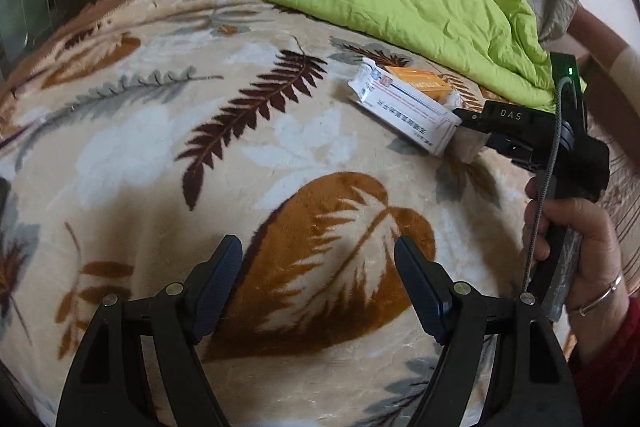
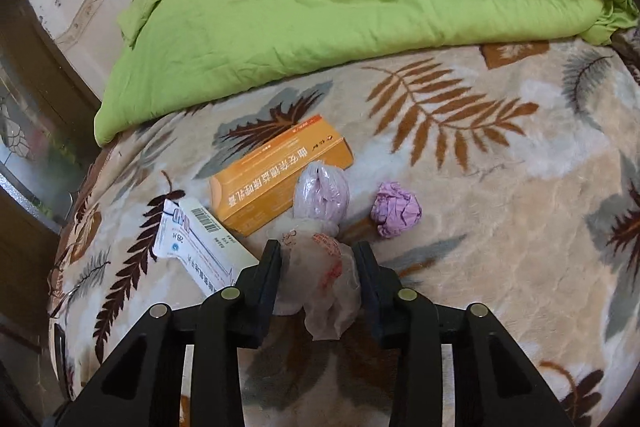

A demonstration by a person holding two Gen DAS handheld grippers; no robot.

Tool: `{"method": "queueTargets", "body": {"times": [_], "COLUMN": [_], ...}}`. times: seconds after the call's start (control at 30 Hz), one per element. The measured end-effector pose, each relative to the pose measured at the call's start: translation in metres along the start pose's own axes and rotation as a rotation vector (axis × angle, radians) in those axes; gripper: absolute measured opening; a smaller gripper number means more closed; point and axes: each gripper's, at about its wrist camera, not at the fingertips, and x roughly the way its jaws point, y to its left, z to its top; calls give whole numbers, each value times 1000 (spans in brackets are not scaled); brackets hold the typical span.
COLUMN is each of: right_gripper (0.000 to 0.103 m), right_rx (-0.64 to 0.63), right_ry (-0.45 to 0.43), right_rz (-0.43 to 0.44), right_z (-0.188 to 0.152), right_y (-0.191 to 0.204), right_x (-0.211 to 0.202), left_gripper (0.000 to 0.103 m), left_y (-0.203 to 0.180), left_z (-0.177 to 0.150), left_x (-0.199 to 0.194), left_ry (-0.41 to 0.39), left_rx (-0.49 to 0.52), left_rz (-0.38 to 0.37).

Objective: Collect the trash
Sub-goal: 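Grasp the clear plastic bag with the right gripper, then grasp the white pill box with the left gripper while the right holds the bag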

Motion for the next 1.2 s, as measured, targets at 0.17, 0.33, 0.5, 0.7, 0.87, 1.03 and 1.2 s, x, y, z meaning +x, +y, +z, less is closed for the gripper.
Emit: {"method": "queueTargets", "body": {"times": [0.17,0.33,0.5,0.7,0.87,1.03,1.2], "right_gripper": [28,27,27,27,27,27,27], "right_rx": [11,-40,-23,14,64,95,122], "right_ry": [-7,37,-45,-147,-205,-223,-242], "right_rz": [34,287,337,206,166,161,161], "right_z": [-2,-17,-18,-10,-3,2,2], "right_y": [-3,22,20,-1,-13,-24,-28], "right_x": [-1,-22,-53,-64,-70,-76,-80], "left_gripper": [77,77,78,78,82,83,83], "left_y": [0,2,-3,-22,-49,-64,-75], "left_z": [2,17,41,82,114,118,116], "left_x": [1,5,7,17,37,69,99], "left_ry": [-4,8,0,-3,14,97,129], "left_rx": [-13,-62,-106,-150,-139,-151,-171], "left_rz": [-10,-52,-81,-108,-95,-5,66]}}
